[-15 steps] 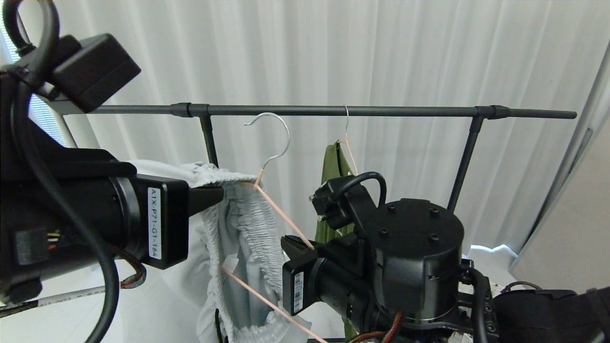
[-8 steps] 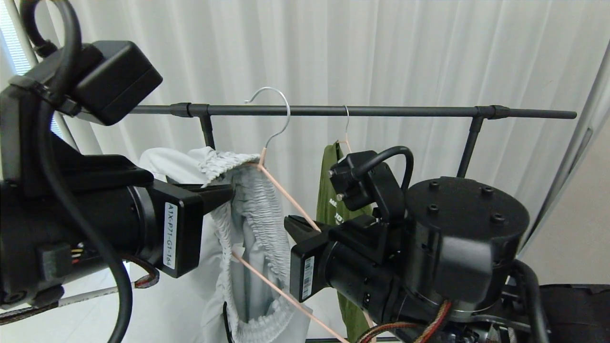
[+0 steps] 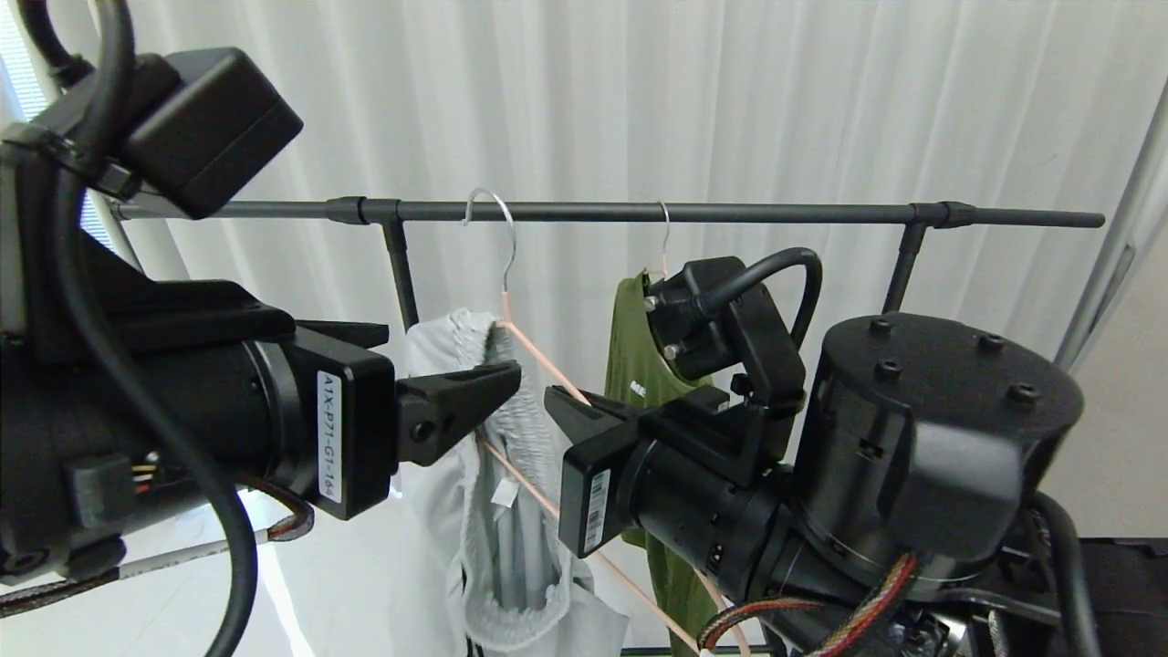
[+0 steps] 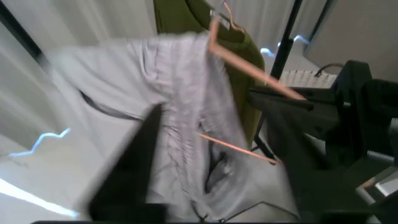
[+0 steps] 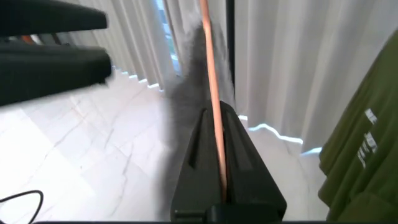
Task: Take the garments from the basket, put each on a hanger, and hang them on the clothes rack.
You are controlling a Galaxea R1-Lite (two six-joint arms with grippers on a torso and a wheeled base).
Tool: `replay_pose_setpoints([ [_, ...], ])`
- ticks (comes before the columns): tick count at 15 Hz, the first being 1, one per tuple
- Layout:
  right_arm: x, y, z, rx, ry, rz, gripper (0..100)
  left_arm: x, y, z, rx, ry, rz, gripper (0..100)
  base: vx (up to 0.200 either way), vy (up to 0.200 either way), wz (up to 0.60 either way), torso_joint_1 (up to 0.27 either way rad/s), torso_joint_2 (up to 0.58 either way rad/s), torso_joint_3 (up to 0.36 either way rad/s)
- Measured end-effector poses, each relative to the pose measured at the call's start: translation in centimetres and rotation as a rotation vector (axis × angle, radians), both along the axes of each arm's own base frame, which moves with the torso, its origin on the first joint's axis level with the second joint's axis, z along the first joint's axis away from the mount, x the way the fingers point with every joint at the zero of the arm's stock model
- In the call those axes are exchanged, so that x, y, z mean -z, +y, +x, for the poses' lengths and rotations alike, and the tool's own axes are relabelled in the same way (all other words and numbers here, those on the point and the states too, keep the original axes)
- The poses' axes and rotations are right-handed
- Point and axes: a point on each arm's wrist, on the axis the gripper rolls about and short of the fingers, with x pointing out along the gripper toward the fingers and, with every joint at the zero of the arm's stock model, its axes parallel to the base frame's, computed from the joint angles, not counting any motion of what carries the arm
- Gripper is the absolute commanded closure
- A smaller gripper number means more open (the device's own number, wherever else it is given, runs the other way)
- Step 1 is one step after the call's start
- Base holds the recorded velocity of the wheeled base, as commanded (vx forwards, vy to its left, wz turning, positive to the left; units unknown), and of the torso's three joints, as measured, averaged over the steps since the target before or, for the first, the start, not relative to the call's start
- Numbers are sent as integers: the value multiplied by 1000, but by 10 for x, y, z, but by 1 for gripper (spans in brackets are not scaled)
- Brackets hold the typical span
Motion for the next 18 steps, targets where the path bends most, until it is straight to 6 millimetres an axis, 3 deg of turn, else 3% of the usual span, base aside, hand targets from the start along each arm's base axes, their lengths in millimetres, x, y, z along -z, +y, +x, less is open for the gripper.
replay_pose_setpoints([
  [9, -10, -10, 8, 28, -98, 7, 100, 20, 17, -11, -5, 20, 46, 0, 0, 0, 0, 0, 0, 0],
  [15, 2, -58, -6, -2, -225, -36, 100, 35, 45, -20, -21, -14, 145, 0, 0, 0, 0, 0, 0, 0],
  [18, 10, -88, -20, -28, -232, -53, 100, 41, 50, -26, 84, -27, 201, 0, 0, 0, 0, 0, 0, 0],
])
